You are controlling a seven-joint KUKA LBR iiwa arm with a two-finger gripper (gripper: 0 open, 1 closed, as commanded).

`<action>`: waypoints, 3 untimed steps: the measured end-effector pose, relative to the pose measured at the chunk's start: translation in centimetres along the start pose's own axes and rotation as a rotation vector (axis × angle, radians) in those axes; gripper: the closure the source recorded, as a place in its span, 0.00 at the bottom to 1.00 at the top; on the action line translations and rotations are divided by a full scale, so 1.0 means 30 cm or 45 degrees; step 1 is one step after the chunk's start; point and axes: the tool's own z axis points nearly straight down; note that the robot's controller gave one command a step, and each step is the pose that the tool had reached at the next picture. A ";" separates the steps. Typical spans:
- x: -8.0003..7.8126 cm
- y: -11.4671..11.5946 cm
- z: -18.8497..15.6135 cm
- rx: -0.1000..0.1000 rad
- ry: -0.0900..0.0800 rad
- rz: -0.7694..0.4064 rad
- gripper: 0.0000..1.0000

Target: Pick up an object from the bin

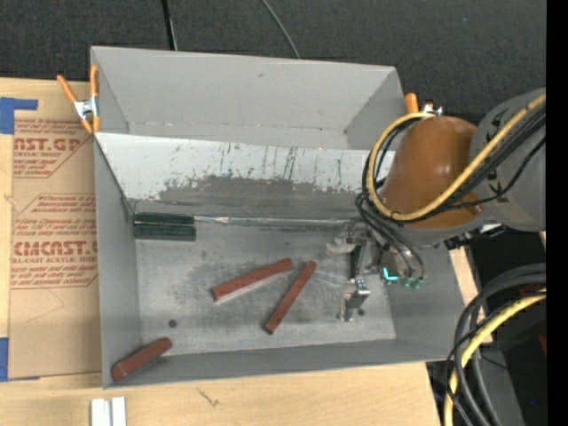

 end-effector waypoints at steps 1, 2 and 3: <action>-0.006 0.000 -0.012 0.001 -0.009 0.000 0.00; -0.291 0.071 0.238 0.003 0.003 -0.176 1.00; -0.293 0.072 0.237 0.003 0.000 -0.176 1.00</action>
Offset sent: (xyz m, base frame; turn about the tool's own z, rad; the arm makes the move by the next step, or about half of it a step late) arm 0.0840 0.0227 -0.0832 -0.1373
